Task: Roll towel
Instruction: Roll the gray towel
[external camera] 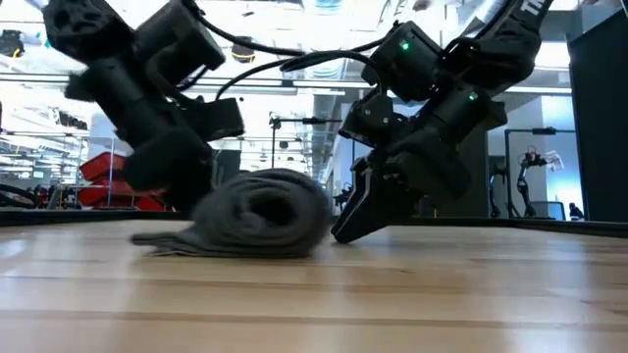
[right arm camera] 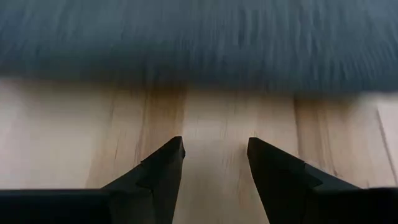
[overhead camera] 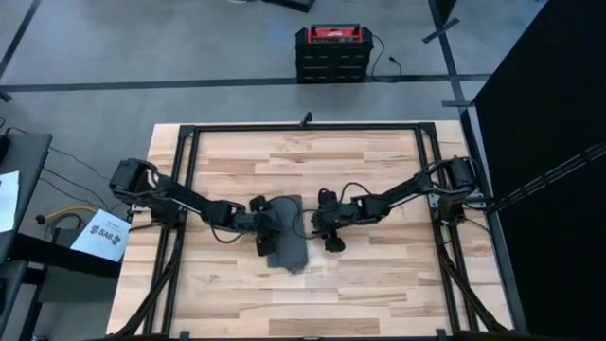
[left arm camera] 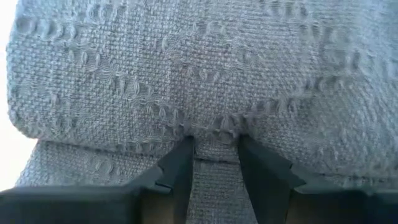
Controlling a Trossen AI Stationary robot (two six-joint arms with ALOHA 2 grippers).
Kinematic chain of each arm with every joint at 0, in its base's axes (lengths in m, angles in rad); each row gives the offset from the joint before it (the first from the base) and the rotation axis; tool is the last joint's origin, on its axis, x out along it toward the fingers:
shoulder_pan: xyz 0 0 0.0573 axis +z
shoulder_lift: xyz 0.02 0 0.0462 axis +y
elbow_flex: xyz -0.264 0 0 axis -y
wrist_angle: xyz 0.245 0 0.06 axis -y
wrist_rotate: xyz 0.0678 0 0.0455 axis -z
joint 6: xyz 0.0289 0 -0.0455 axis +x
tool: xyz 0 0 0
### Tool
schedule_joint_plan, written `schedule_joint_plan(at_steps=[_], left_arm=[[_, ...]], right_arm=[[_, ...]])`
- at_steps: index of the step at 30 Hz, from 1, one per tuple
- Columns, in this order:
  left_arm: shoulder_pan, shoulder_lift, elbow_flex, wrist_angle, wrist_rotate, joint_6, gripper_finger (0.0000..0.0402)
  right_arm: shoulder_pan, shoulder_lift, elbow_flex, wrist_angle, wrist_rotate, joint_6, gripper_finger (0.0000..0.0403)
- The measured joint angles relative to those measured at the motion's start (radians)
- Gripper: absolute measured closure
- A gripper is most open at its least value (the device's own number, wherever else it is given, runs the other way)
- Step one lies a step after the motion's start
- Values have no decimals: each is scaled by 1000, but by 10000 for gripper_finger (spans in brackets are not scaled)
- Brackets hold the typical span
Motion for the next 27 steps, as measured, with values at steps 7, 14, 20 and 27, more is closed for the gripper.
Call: schedule_joint_plan(at_steps=[7,14,20,27], left_arm=[[61,113,-1,247,43,166,283],[103,174,6,368,77,209,283],[104,169,6,362,88,215,283],[104,169,6,363,88,218,283]], right_arm=[[-26,-4,-5,-69,-44,30,231],[-18,-30,3,-68,-43,58,231],[-17,-130,10,-82,-41,84,231],[-27,-139,8,-114,-41,110,231]])
